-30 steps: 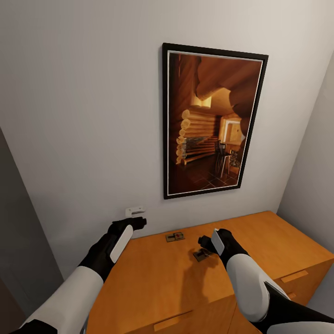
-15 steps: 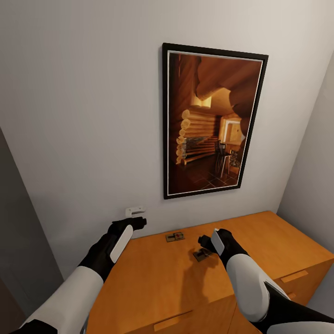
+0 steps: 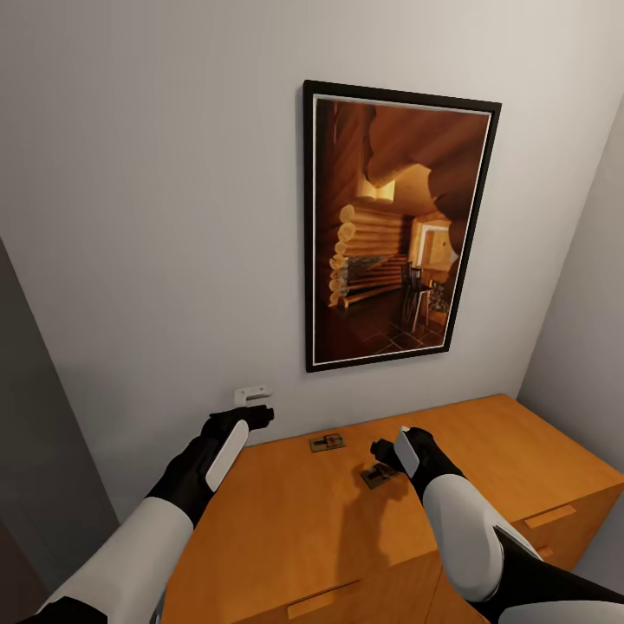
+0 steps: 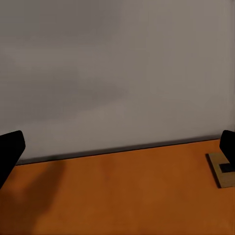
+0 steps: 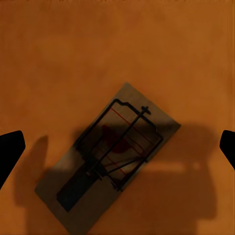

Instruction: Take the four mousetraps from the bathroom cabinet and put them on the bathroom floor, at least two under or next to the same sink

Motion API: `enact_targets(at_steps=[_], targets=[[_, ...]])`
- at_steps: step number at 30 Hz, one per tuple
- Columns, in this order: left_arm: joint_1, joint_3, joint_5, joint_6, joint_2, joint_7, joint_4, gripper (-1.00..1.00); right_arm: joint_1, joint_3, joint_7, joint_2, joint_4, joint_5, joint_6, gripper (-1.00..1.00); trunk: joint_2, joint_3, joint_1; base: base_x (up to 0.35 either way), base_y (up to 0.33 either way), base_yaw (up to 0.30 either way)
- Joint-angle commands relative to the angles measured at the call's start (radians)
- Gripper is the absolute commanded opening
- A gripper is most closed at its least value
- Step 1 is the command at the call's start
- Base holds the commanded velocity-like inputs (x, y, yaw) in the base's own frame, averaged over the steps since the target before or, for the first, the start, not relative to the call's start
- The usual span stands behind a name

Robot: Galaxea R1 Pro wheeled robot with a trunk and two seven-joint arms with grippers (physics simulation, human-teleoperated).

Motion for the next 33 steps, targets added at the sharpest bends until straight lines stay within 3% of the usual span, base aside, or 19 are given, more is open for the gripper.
enact_targets(at_steps=[1, 26, 33], targets=[[0.000, -0.003, 0.011, 0.002, 0.000, 0.010, -0.001, 1.00, 0.000, -0.007, 0.000, 0.001, -0.002, 0.010, 0.005, 1.00, -0.001, -0.001, 0.000, 0.000, 0.000, 0.000], [0.000, -0.003, 0.011, 0.002, 0.001, 0.010, -0.001, 1.00, 0.000, -0.008, -0.016, 0.001, 0.038, 0.009, -0.031, 1.00, -0.001, -0.001, 0.000, 0.000, 0.000, 0.000], [0.000, -0.003, 0.011, 0.002, 0.001, 0.010, -0.001, 1.00, 0.000, -0.008, -0.024, 0.001, 0.074, 0.009, -0.082, 1.00, -0.001, -0.001, 0.000, 0.000, 0.000, 0.000]])
